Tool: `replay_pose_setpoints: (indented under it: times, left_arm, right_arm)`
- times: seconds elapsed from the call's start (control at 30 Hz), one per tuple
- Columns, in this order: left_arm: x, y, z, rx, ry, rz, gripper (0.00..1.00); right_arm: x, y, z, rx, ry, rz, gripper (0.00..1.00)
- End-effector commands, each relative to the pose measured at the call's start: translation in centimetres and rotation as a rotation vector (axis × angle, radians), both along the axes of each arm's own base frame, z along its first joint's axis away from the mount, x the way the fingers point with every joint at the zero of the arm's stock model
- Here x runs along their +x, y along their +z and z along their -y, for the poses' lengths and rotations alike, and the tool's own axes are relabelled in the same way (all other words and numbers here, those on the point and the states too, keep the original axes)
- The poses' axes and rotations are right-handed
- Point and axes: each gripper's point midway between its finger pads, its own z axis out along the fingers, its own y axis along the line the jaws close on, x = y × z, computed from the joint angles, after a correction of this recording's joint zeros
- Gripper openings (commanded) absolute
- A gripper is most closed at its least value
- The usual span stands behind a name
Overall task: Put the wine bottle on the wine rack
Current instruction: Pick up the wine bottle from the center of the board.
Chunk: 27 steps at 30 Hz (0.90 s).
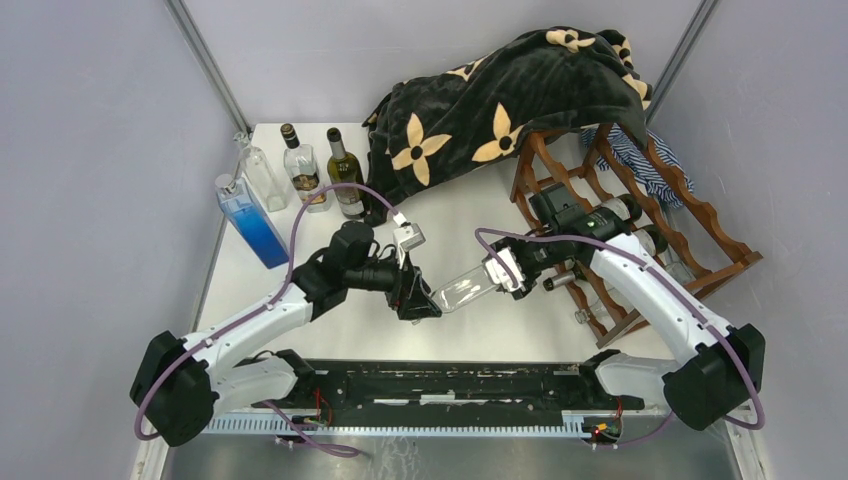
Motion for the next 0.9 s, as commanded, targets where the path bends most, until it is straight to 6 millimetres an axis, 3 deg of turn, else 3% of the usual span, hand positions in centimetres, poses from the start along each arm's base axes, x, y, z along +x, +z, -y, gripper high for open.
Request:
replay_pose_setpoints:
  times: [0.0, 0.37, 0.87]
  left_arm:
    - [-0.3, 1.4, 1.0, -0.073, -0.04, -0.026, 0.83]
    - [-0.4, 2.1, 1.6, -0.127, -0.051, -0.051, 0.71]
    - [-1.0, 1.1, 1.8, -0.12, -0.065, -0.159, 0.68]
  right_arm:
    - [0.2, 3.4, -1.5, 0.109, 0.044, 0.026, 0.0]
    - [0.6, 3.8, -1.8, 0.133, 0.028, 0.013, 0.0]
    - [1.3, 4.2, -1.1, 0.151, -0.023, 0.043, 0.0]
